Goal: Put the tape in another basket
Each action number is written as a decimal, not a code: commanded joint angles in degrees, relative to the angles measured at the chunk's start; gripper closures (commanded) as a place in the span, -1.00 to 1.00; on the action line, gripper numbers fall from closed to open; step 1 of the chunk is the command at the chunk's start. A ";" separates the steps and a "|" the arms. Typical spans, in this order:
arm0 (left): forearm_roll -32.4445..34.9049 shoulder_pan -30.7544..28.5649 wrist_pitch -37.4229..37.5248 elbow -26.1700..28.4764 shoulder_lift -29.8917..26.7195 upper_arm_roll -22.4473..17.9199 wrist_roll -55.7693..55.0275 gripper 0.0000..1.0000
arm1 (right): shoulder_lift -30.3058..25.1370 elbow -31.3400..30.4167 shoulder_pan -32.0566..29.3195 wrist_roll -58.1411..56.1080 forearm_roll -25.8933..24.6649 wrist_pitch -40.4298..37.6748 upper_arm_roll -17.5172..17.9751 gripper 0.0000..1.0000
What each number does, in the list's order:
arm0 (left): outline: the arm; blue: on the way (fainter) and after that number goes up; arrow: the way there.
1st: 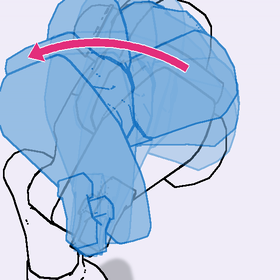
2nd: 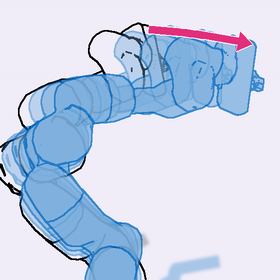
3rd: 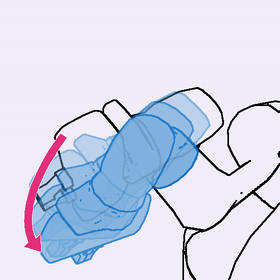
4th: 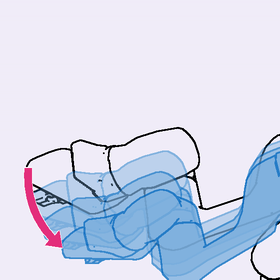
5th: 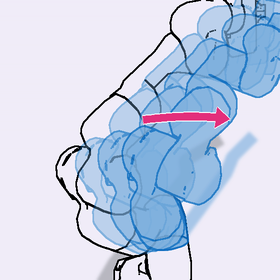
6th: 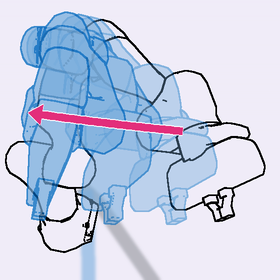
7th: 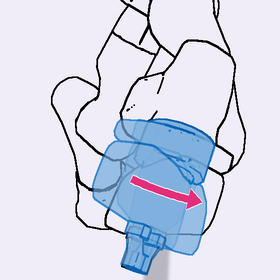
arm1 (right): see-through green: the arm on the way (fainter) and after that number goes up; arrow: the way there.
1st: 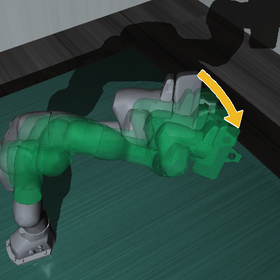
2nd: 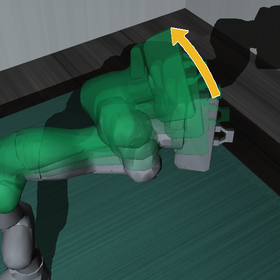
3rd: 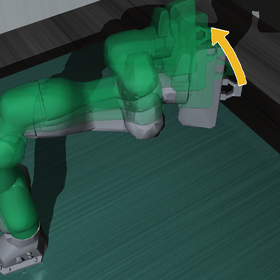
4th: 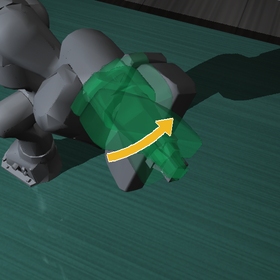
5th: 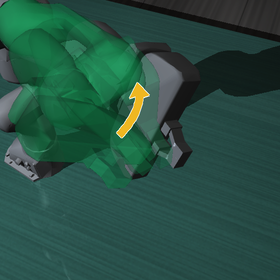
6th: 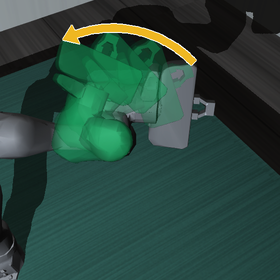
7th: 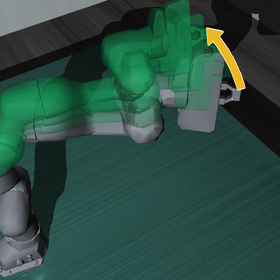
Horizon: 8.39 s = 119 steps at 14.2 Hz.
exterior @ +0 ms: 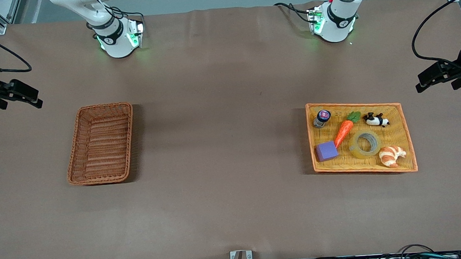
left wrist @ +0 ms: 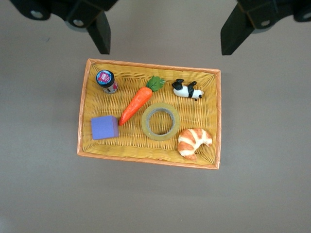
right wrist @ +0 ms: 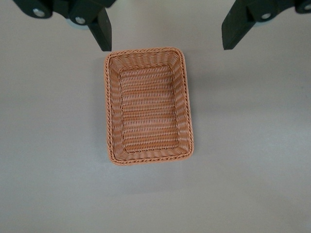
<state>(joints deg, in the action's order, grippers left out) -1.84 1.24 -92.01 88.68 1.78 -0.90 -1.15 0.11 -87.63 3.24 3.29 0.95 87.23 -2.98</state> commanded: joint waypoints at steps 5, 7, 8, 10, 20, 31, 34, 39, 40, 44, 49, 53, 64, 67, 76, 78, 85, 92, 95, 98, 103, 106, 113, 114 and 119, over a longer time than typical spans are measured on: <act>0.70 -0.28 -0.63 0.71 0.24 -0.07 0.45 -1.00 | -0.46 -0.35 -0.78 -0.74 0.98 -0.04 0.43 -1.00; 0.79 -1.76 -0.71 1.05 0.94 -0.15 1.15 -0.95 | -0.46 -0.35 -0.70 -0.74 0.98 -0.04 0.43 -1.00; 1.74 -1.77 -0.89 1.14 1.99 -0.16 1.24 -0.92 | -0.46 -0.35 -0.70 -0.74 0.98 -0.04 0.43 -1.00; 3.95 -2.03 -3.60 2.36 3.67 -0.16 1.24 -0.92 | -0.37 -0.35 -0.70 -0.74 0.98 -0.04 0.43 -1.00; 5.17 -3.53 -29.10 16.52 14.72 -0.24 2.29 -0.92 | -0.37 -0.43 -0.70 -0.74 0.98 -0.13 0.52 -1.00; 8.43 -3.44 -36.03 19.33 24.94 0.11 2.29 -0.85 | -0.46 -0.43 -0.61 -0.74 0.98 -0.13 0.52 -1.00; 8.43 -3.53 -39.91 21.88 25.82 0.11 2.29 -0.82 | -0.37 -0.43 -0.61 -0.66 0.98 -0.13 0.52 -1.00; 8.43 -3.53 -40.35 22.41 26.87 0.11 2.29 -0.70 | -0.46 -0.43 -0.61 -0.74 0.98 -0.13 0.52 -1.00; 8.43 -3.53 -40.35 22.41 26.88 0.11 2.38 -0.49 | -0.37 -0.43 -0.61 -0.74 0.98 -0.13 0.52 -1.00; 8.43 -3.53 -39.92 22.50 26.44 0.02 5.36 0.79 | -0.37 -0.52 -0.61 -0.74 0.98 -0.13 0.52 -1.00; 8.43 -3.27 -38.69 22.41 23.02 0.11 5.28 0.99 | -0.37 -0.52 -0.61 -0.74 0.98 -0.13 0.52 -1.00; 8.43 -2.91 -33.07 19.87 15.73 0.98 5.46 0.99 | -0.37 -0.52 -0.61 -0.74 0.98 -0.13 0.52 -1.00; 9.48 8.22 -32.53 13.20 20.35 13.03 -16.99 0.93 | -0.37 -0.52 -0.69 -0.66 0.98 -0.22 0.52 -1.00; 13.88 15.44 -32.44 6.35 27.82 13.12 -31.07 0.92 | -0.37 -0.52 -0.61 -0.66 0.98 -0.22 0.52 -1.00; 12.91 24.33 -27.62 -6.48 38.20 13.29 -42.08 0.90 | -0.37 -0.52 -0.61 -0.66 0.98 -0.22 0.52 -1.00; 12.83 24.86 -26.82 -8.78 39.09 13.38 -42.09 0.90 | -0.37 -0.52 -0.61 -0.66 0.98 -0.22 0.52 -1.00; 5.97 26.51 -26.91 -15.27 43.73 13.91 -41.65 0.95 | -0.37 -0.61 -0.61 -0.66 0.98 -0.22 0.52 -1.00; 5.71 29.60 -24.71 -16.26 44.72 14.08 -42.00 0.95 | -0.37 -0.61 -0.61 -0.66 0.98 -0.22 0.52 -1.00; 5.71 30.39 -25.06 -16.43 44.98 14.00 -41.91 0.99 | -0.37 -0.70 -0.61 -0.66 0.98 -0.22 0.52 -1.00; 5.80 30.66 -25.41 -16.52 45.07 13.73 -41.83 0.99 | -0.37 -0.70 -0.61 -0.66 0.98 -0.22 0.52 -1.00; 5.71 30.84 -26.12 -18.72 46.74 14.08 -41.83 0.99 | -0.28 -0.70 -0.61 -0.66 0.98 -0.22 0.52 -1.00; 5.71 32.33 -28.48 -19.42 48.40 14.08 -41.83 0.95 | -0.28 -0.70 -0.69 -0.66 0.98 -0.48 0.52 -1.00; 5.80 33.74 -31.65 -18.81 49.73 13.91 -41.65 0.27 | -0.28 -0.70 -0.52 -0.66 0.98 -0.66 0.61 -1.00; 5.71 33.39 -31.65 -18.81 49.38 13.99 -41.74 -0.18 | -0.28 -0.79 -0.52 -0.66 0.98 -0.66 0.61 -1.00; 5.71 32.68 -27.90 -17.67 44.82 13.91 -42.18 -1.00 | -0.28 -0.96 -0.52 -0.66 0.98 -0.22 0.61 -1.00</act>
<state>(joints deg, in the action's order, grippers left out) 4.82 34.09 -123.36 70.16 50.23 13.31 -43.11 0.18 -88.08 3.25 3.08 0.95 86.72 -2.75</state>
